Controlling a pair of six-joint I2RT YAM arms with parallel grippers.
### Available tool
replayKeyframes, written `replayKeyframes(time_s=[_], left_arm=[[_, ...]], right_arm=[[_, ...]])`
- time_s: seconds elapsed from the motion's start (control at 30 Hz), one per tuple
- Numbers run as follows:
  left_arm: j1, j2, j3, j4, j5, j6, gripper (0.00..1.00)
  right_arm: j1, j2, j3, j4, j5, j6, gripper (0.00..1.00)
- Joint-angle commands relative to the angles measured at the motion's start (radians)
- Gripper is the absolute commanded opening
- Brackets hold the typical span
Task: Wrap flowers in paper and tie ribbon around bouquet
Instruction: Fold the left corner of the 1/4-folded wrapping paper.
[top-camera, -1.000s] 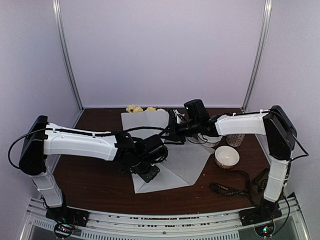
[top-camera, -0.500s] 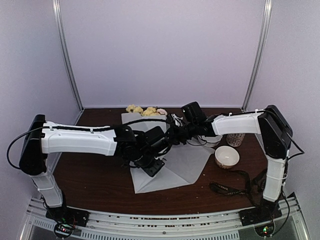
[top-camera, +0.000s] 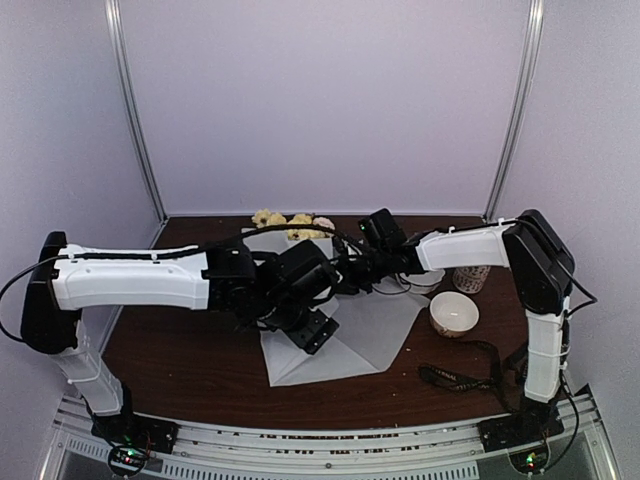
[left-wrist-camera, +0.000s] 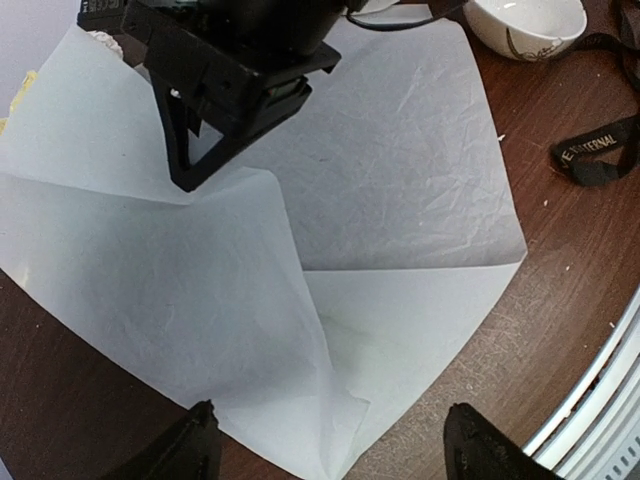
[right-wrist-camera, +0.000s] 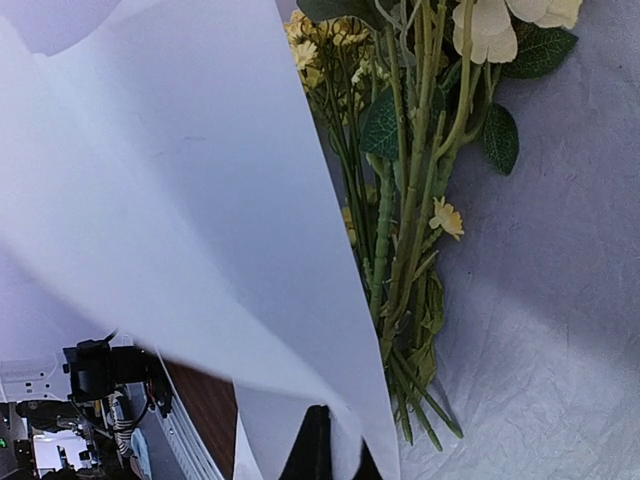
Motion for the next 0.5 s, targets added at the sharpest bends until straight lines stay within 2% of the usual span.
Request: replayKeyframes(time_s=[0.0,0.1,0.47], left_arm=[[0.000,-0.042,0.027,0.013,-0.033,-0.017,0.86],[0.000,-0.061,0.012,0.040,-0.051,-0.031,0.91],[0.001,-0.158,-0.080,0.046,-0.126,-0.133,0.91]], right_arm=[[-0.005,0.004,0.028,-0.019,0.006,-0.031,0.00],[-0.005,0.009,0.029,-0.030,0.006,-0.041,0.00],[0.005,0.031,0.045,-0.036,0.015,-0.039,0.00]])
